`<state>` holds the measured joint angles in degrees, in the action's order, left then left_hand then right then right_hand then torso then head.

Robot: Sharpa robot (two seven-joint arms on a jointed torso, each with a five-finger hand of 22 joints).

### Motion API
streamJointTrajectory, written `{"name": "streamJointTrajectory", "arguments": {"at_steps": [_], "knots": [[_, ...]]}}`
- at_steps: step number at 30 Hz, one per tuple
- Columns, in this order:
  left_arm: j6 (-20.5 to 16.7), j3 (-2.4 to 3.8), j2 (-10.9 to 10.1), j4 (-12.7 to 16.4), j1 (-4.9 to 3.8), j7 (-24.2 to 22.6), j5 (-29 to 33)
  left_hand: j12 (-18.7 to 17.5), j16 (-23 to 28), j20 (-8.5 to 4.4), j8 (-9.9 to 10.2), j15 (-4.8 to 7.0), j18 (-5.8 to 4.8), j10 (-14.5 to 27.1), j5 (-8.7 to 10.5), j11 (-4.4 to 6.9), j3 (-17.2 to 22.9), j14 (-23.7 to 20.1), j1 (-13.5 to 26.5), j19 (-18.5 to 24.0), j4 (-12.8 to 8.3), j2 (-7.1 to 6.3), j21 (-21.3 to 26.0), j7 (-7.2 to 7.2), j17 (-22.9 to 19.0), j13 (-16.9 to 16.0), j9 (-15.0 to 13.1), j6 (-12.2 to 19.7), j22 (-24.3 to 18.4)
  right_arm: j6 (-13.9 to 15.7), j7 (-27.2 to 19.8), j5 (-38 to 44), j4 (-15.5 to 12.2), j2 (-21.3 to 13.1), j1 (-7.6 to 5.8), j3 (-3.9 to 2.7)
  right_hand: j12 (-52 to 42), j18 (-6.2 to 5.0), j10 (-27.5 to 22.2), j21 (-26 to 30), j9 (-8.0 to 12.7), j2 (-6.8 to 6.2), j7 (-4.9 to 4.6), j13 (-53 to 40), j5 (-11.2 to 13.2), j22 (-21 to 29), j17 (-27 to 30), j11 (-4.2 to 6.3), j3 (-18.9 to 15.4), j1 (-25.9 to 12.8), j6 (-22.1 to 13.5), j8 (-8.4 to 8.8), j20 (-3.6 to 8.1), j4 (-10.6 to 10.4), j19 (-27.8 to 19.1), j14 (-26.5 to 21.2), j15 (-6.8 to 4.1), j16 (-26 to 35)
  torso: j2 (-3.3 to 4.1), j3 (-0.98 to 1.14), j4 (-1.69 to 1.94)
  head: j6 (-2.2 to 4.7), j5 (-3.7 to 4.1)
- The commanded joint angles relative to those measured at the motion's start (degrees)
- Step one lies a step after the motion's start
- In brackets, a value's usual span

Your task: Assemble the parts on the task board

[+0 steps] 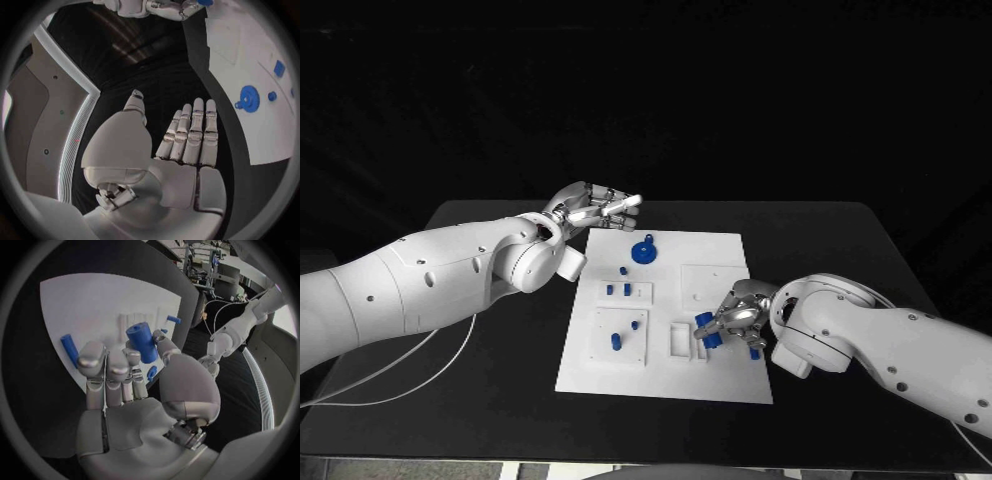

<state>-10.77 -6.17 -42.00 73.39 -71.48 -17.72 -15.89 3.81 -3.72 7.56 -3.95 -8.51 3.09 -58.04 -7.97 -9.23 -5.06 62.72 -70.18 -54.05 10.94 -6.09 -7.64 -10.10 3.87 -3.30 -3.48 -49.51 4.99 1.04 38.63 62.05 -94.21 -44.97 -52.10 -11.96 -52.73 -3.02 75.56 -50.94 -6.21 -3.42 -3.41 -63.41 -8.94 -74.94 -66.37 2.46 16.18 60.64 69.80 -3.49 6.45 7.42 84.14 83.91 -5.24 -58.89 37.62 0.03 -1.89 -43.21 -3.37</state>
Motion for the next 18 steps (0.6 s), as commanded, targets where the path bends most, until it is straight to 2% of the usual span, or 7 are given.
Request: {"name": "streamJointTrajectory", "arguments": {"at_steps": [1, 4, 8, 15, 18], "knots": [[1.2, 0.04, 0.0, 0.1, 0.03, 0.0, -0.2, -0.3, 0.2, 0.04, -0.2, 0.04, -0.53, 0.2, -0.17, 0.08, 0.0, -0.2, 0.2, 0.4, -0.4, 0.51, -0.3, 0.12, 0.1, -0.1, 0.1, 0.0, -0.1, -1.5, 1.1, -4.0, -0.1, 0.3, -0.22, -0.01, 0.1, 0.52, 0.7, -0.2, 0.1, 2.90, 1.84, -0.1, -0.2, -6.3, 0.0, 0.42, -0.5, 2.1, 2.4, -0.15, 0.33, -0.2, 0.6, 0.2, -0.31, -0.1, 0.05, -0.03, 0.09, -0.10, -0.02], [1.2, 0.04, 0.0, 0.1, 0.03, 0.0, -0.3, -0.3, 0.2, 0.04, -0.2, 0.04, -0.53, 0.2, -0.17, 0.08, 0.0, -0.2, 0.2, 0.4, -0.4, 0.51, -0.3, 0.12, 0.1, -0.1, 0.1, 0.0, -0.1, -2.4, 1.6, -4.7, 0.4, 0.7, -0.55, 0.10, 0.3, 0.55, 0.7, -0.3, 0.3, 3.16, 1.82, -0.2, -0.4, -6.3, 0.1, 0.41, -1.6, 1.8, 2.4, -0.16, 0.33, -0.7, 0.6, 0.2, -0.29, -0.2, 0.04, -0.08, 0.11, -0.19, -0.03], [1.1, 0.04, 0.1, 0.1, 0.02, 0.1, -0.3, -0.3, 0.2, 0.04, -0.2, 0.04, -0.53, 0.2, -0.17, 0.08, 0.0, -0.2, 0.2, 0.4, -0.4, 0.51, -0.3, 0.12, 0.1, -0.1, 0.1, 0.0, -0.1, -3.7, 2.2, -4.6, 1.1, 1.4, -0.95, 0.57, 0.6, 0.53, 0.6, -0.2, 0.5, 3.62, 1.73, -0.1, 0.2, -6.3, 0.2, 0.33, -2.9, 1.5, 2.3, -0.14, 0.30, -1.5, 0.5, 0.1, -0.27, -0.1, 0.01, -0.10, 0.14, -0.26, -0.12], [1.2, 0.04, 0.1, 0.1, 0.02, 0.1, -0.4, -0.3, 0.2, 0.04, -0.2, 0.04, -0.53, 0.2, -0.17, 0.08, 0.0, -0.2, 0.2, 0.4, -0.4, 0.51, -0.3, 0.12, 0.1, -0.1, 0.1, 0.0, -0.1, -4.1, 2.4, 1.5, 2.3, 3.1, -1.17, 1.77, 0.4, 0.50, 1.1, -0.3, 0.7, 3.85, 1.81, -0.4, 1.9, -6.3, 0.3, 0.37, -3.8, 0.5, 2.6, -0.16, 0.27, -3.9, 0.6, 0.2, -0.24, -0.2, 0.05, 0.06, 0.07, -0.33, -0.02], [1.3, 0.04, 0.2, 0.1, 0.02, 0.1, -0.4, -0.3, 0.2, 0.04, -0.2, 0.03, -0.53, 0.3, -0.17, 0.10, 0.0, -0.3, 0.2, 0.4, -0.3, 0.38, -0.4, 0.13, 0.1, 0.0, 0.1, 0.0, -0.1, -4.5, 2.5, 4.4, 2.9, 4.0, -1.21, 2.40, 0.3, 0.50, 1.2, -0.5, 0.7, 3.76, 1.81, -0.6, 3.0, -6.4, 0.1, 0.35, -3.8, 0.3, 2.7, -0.16, 0.21, -5.5, 0.6, 0.2, -0.19, -0.5, 0.01, -0.01, 0.16, -0.23, 0.21]]}}
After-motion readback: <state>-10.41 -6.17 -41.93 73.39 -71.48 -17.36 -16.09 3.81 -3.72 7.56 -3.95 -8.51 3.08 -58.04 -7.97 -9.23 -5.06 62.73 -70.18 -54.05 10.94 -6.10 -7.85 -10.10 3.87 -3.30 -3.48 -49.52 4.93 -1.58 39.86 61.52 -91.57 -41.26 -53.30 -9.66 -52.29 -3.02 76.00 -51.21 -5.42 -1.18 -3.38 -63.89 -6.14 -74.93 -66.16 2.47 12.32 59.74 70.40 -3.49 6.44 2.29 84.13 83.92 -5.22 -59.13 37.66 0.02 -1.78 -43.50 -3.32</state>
